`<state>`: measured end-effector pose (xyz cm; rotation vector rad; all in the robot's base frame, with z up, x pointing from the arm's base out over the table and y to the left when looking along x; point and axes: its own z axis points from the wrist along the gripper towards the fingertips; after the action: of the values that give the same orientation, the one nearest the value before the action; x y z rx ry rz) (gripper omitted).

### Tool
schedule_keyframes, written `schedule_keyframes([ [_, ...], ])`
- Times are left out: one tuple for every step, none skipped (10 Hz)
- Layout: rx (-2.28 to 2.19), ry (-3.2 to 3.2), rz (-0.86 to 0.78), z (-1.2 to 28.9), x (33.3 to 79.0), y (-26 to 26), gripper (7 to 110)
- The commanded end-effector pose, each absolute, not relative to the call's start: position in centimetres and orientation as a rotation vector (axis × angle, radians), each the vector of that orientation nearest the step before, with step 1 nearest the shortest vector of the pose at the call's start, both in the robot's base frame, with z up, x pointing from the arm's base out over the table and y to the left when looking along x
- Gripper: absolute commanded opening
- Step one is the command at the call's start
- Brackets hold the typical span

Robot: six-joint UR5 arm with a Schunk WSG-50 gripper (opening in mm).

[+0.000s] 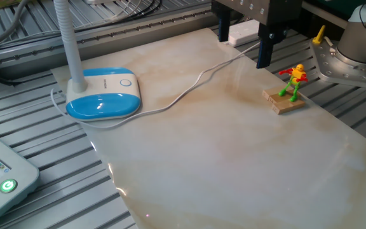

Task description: Turn off the desk lamp by pressing the button

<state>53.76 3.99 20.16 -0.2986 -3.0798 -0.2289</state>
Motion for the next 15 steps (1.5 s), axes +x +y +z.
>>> schedule_keyframes([
  [-0.163, -3.083, -0.204, 20.2, 53.3, 3.6, 22],
  [-0.065, -3.092, -0.128, 20.1, 53.3, 2.3, 22],
  [-0.017, -3.089, -0.134, 20.1, 53.1, 2.4, 22],
  [0.062, -3.091, -0.088, 20.1, 53.1, 1.6, 22],
  [0.055, -3.089, -0.093, 20.1, 53.1, 1.7, 22],
  [0.048, -3.089, -0.107, 20.1, 53.1, 1.9, 22],
  [0.084, -3.088, -0.101, 20.2, 53.1, 1.8, 22],
  [0.142, -3.089, -0.076, 20.1, 53.2, 1.3, 22],
  [0.182, -3.092, -0.062, 20.1, 53.3, 1.1, 22],
  [0.188, -3.101, -0.064, 20.1, 53.5, 1.1, 22],
  [0.175, -3.098, -0.055, 20.0, 53.5, 0.9, 22],
  [0.161, -3.101, -0.057, 19.9, 53.5, 0.9, 22],
  [0.167, -3.119, -0.07, 19.6, 54.1, 1.0, 22],
  [0.158, -3.118, -0.099, 19.6, 54.1, 1.3, 7],
  [0.129, -3.107, -0.094, 19.6, 53.8, 1.2, 7],
])
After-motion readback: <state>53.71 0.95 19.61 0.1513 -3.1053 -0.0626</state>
